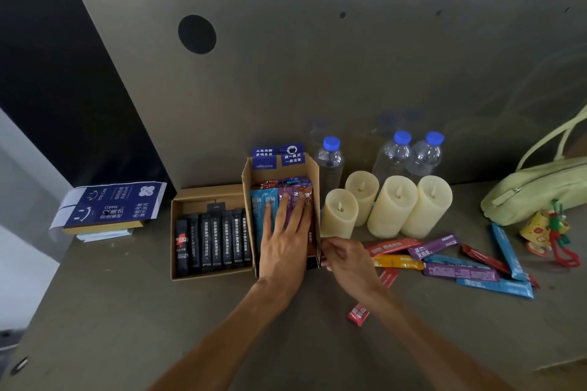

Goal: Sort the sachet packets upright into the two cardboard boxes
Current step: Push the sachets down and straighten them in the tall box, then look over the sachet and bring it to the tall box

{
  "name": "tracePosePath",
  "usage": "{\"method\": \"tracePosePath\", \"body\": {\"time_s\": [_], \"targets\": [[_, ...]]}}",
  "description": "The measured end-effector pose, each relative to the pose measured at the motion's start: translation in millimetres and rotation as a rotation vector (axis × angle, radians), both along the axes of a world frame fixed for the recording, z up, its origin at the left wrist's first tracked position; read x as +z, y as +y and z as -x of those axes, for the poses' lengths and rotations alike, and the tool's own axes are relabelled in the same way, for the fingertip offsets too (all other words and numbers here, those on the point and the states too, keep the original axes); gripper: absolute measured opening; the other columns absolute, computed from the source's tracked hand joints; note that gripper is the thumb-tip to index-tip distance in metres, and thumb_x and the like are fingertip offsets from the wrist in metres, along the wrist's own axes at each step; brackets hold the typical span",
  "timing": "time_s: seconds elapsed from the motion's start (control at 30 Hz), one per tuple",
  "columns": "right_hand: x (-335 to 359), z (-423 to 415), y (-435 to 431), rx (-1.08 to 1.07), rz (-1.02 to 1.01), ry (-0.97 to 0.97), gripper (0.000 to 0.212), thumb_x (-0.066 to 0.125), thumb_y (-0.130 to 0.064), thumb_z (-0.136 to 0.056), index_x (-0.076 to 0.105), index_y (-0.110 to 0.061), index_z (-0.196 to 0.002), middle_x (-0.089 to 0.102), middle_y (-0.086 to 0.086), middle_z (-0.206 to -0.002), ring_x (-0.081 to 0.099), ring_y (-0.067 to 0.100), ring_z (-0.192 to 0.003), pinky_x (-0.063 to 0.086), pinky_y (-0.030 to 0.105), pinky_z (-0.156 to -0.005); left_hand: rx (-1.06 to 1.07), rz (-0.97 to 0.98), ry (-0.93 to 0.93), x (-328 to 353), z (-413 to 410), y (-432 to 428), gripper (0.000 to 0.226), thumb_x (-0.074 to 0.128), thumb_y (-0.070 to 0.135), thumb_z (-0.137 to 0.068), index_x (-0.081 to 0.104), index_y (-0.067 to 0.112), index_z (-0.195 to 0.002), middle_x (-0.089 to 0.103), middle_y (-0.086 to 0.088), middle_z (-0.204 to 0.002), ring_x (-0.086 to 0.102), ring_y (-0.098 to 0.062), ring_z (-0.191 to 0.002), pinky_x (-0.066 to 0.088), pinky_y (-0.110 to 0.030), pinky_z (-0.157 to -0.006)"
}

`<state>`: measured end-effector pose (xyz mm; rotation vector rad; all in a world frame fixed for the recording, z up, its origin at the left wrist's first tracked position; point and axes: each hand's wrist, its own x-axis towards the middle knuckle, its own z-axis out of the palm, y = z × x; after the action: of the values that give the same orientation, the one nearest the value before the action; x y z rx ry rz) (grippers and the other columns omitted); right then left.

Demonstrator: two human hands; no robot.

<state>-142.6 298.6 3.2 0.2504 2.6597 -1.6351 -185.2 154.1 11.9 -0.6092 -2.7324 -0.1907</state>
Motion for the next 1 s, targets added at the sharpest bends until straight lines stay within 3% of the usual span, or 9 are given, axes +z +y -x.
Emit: {"method": "tracePosePath", "body": {"time_s": [0.13,0.2,0.4,0.47,0.57,0.63,0.77,0.87,1.0], "targets": [[2.3,-3.7,0.2,0.001,0.022,0.006,0.025,0.051,-0.018,-0.102,0.074,-0.018,-0.092,0.074,-0.010,-0.082,0.070,0.001,-0.078,0.053,0.016,-0.070,-0.023,-0.024,-0.033,4.5,-1.2,-2.8,0.093,0.083,0.018,-0.071,0.034,0.013,-0.150,0.036,-0.006,-0.156,0.022,-0.032,-0.148,0.024,-0.057,-0.117],[4.9,-10.4,4.4,-0.004,0.047,0.014,0.023,0.052,-0.019,-0.101,0.073,-0.021,-0.092,0.075,-0.009,-0.084,0.071,0.002,-0.081,0.054,0.018,-0.073,-0.021,-0.091,-0.037,8.6,-11.2,-5.2,0.080,0.077,0.017,-0.078,0.037,0.014,-0.148,0.036,-0.007,-0.155,0.025,-0.030,-0.147,0.026,-0.054,-0.118],[-4.0,-57.6,64.8,-0.132,0.036,-0.029,0.012,0.062,-0.022,-0.097,0.070,-0.029,-0.092,0.075,-0.006,-0.087,0.072,0.006,-0.082,0.056,0.027,-0.078,-0.146,-0.363,-0.048,-1.5,-57.7,9.9,0.051,0.075,0.004,-0.077,0.059,0.015,-0.124,0.057,-0.002,-0.127,0.049,-0.017,-0.116,0.049,-0.036,-0.097],[-6.2,-75.7,96.6,-0.190,-0.067,-0.059,0.011,0.062,-0.023,-0.097,0.070,-0.029,-0.091,0.074,-0.007,-0.086,0.071,0.003,-0.082,0.056,0.024,-0.078,-0.227,-0.350,-0.106,-10.2,-66.3,28.1,0.046,0.078,0.004,-0.075,0.062,0.018,-0.116,0.060,0.002,-0.117,0.053,-0.012,-0.106,0.050,-0.029,-0.090],[-5.9,-97.5,149.1,-0.306,-0.219,-0.091,0.017,0.065,-0.015,-0.094,0.066,-0.031,-0.090,0.072,-0.012,-0.091,0.068,0.002,-0.083,0.047,0.012,-0.073,-0.321,-0.306,-0.211,-19.0,-71.4,67.2,0.039,0.078,0.010,-0.074,0.065,0.020,-0.110,0.064,0.002,-0.111,0.061,-0.015,-0.100,0.057,-0.036,-0.086],[-4.3,-109.5,184.7,-0.379,-0.316,-0.106,0.019,0.064,-0.011,-0.093,0.067,-0.030,-0.091,0.070,-0.008,-0.095,0.066,0.005,-0.086,0.043,0.011,-0.071,-0.384,-0.227,-0.298,-22.2,-73.6,100.5,0.035,0.070,0.017,-0.084,0.064,0.022,-0.119,0.063,0.002,-0.119,0.060,-0.018,-0.111,0.051,-0.037,-0.097],[-3.4,-127.1,246.8,-0.547,-0.440,-0.180,0.015,0.063,-0.010,-0.093,0.074,-0.018,-0.101,0.069,-0.004,-0.099,0.062,0.011,-0.087,0.038,0.019,-0.074,-0.499,-0.093,-0.446,-22.7,-80.8,174.9,0.046,0.049,0.020,-0.098,0.043,0.024,-0.143,0.040,0.001,-0.149,0.035,-0.020,-0.139,0.026,-0.037,-0.119],[-5.6,-125.9,282.3,-0.618,-0.469,-0.201,0.016,0.061,-0.012,-0.093,0.074,-0.017,-0.101,0.072,0.003,-0.105,0.066,0.023,-0.095,0.046,0.028,-0.078,-0.539,-0.018,-0.463,-20.9,-84.7,225.3,0.058,0.051,0.015,-0.099,0.029,0.019,-0.153,0.026,-0.002,-0.159,0.022,-0.022,-0.147,0.014,-0.039,-0.121],[-8.6,-104.1,309.6,-0.664,-0.470,-0.278,0.018,0.061,-0.026,-0.096,0.072,-0.018,-0.108,0.071,0.005,-0.107,0.064,0.022,-0.096,0.050,0.033,-0.080,-0.598,0.153,-0.460,-35.4,-87.5,261.3,0.071,0.052,0.016,-0.099,0.012,0.015,-0.157,0.008,-0.005,-0.165,0.008,-0.026,-0.151,0.007,-0.042,-0.122]]}}
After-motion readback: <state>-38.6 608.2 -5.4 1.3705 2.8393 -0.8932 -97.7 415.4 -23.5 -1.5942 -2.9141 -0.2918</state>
